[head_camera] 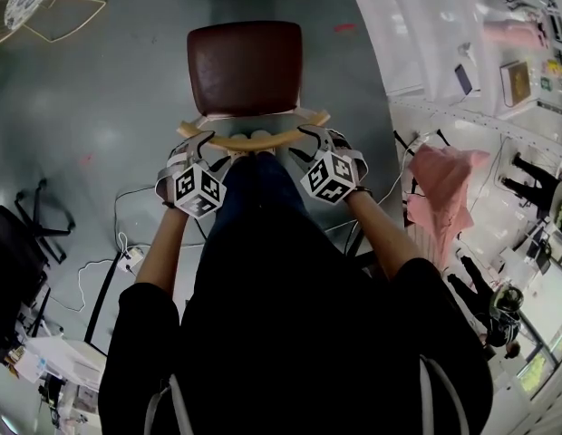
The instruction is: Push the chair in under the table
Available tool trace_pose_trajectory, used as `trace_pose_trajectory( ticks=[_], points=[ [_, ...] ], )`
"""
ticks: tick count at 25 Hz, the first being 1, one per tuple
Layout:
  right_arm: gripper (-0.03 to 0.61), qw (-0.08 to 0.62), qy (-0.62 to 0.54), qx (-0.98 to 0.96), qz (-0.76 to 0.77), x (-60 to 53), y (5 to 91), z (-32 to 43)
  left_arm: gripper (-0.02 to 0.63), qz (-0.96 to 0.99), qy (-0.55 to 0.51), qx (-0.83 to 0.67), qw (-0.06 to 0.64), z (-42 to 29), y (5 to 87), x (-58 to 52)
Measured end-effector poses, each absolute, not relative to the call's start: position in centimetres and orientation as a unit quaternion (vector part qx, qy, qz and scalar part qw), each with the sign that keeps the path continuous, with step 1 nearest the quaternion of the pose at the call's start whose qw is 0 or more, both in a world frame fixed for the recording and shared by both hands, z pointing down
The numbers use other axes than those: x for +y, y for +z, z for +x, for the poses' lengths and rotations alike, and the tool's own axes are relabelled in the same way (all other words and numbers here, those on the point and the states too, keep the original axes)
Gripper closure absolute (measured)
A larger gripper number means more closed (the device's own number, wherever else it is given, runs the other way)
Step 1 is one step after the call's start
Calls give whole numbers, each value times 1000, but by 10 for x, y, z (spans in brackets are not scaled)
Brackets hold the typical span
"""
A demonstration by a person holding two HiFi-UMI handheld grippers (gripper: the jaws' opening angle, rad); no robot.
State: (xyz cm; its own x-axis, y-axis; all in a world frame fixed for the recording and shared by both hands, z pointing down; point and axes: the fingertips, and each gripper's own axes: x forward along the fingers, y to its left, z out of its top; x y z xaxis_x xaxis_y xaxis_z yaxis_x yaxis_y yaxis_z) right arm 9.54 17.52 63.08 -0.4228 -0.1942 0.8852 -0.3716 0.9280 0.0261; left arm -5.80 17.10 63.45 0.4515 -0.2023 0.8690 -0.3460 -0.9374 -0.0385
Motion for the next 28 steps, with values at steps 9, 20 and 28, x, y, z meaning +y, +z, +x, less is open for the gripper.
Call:
trace_pose_trajectory(
  ticks=[9,20,28],
  points=[
    [388,620,-45,-778,89,175,668,111,317,805,586,-85,-45,-60,668,175],
    [388,672,-142,-727,22,169,697,112,344,751,647,-39,-123,-69,705,168],
    [390,680,-154,-716,16,161,699,107,415,741,646,-38,-178,-75,704,157]
  ],
)
